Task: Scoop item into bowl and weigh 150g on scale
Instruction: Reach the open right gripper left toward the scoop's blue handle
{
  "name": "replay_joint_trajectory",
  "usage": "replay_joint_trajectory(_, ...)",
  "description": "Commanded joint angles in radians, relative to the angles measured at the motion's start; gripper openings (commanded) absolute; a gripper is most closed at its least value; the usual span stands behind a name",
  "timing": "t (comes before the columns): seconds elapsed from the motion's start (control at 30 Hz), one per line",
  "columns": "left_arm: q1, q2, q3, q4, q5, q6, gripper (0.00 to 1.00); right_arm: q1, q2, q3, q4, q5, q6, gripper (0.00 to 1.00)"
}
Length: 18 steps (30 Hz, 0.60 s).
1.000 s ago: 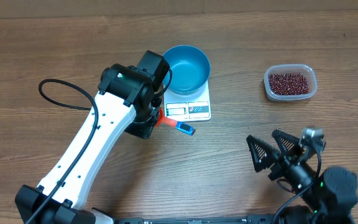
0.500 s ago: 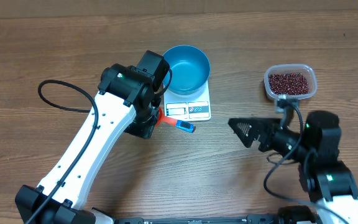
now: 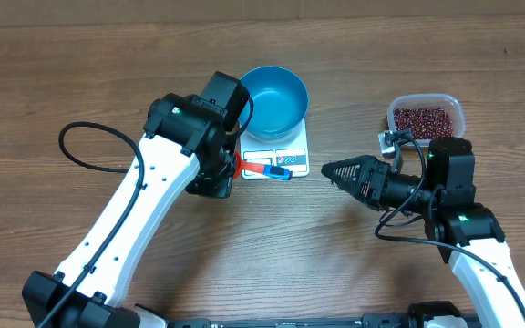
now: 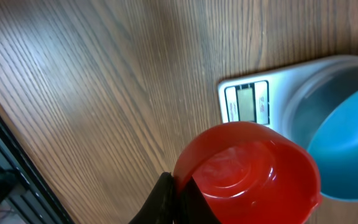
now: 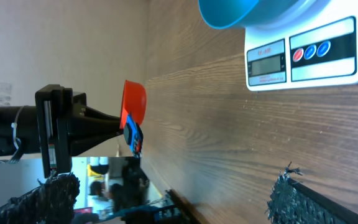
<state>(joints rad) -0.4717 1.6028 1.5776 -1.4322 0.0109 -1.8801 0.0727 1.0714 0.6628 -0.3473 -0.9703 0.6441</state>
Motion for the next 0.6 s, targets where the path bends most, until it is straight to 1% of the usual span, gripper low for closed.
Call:
replay_joint_trajectory(0.0, -0.008, -0.014, 0.011, 0.015, 0.038, -0.032, 0.04, 0.005, 0.001, 0.024, 0.022, -0.027, 0.069, 1.0)
replay_joint_trajectory(0.13, -0.008, -0.014, 0.011, 0.039, 0.047, -0.036, 0.04, 0.014, 0.001, 0.024, 0.034, -0.027, 0.146, 1.0)
replay_joint_trajectory(0.37, -0.019, -0.014, 0.011, 0.077, 0.114, -0.057, 0.04, 0.064, 0.001, 0.024, 0.103, -0.026, 0.214, 1.0)
replay_joint_trajectory(0.57, -0.066, -0.013, 0.011, 0.08, 0.116, -0.13, 0.04, 0.098, 0.001, 0.024, 0.158, -0.026, 0.261, 1.0)
